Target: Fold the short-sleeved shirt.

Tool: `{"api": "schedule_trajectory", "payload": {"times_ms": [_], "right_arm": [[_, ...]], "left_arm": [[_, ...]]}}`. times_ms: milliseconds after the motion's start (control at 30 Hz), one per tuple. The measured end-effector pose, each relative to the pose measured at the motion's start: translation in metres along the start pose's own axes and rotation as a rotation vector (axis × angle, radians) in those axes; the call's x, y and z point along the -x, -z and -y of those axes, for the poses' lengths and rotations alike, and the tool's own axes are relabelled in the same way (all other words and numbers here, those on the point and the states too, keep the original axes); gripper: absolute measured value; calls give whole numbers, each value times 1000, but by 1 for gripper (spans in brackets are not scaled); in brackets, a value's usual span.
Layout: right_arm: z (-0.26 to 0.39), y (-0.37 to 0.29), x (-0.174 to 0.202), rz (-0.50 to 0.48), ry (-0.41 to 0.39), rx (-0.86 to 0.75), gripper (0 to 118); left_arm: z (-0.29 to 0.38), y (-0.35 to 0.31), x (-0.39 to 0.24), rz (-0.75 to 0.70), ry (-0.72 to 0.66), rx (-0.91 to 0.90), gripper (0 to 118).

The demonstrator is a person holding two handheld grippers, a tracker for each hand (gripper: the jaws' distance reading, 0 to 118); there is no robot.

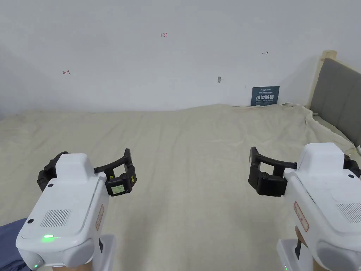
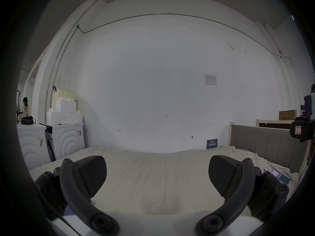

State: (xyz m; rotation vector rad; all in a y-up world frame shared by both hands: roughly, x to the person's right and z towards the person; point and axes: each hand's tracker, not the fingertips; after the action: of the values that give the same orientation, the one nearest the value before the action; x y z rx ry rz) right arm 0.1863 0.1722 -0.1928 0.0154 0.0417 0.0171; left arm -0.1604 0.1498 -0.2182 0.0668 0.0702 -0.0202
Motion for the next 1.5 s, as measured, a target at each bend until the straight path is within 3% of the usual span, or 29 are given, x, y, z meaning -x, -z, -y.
{"api": "schedule_trajectory", "payload": {"times_ms": [1500], "right_arm": [[-3,-3,6,-14,-8,-30,118]], "left_arm": [[-3,-5,4,2,4,-16,118]]}}
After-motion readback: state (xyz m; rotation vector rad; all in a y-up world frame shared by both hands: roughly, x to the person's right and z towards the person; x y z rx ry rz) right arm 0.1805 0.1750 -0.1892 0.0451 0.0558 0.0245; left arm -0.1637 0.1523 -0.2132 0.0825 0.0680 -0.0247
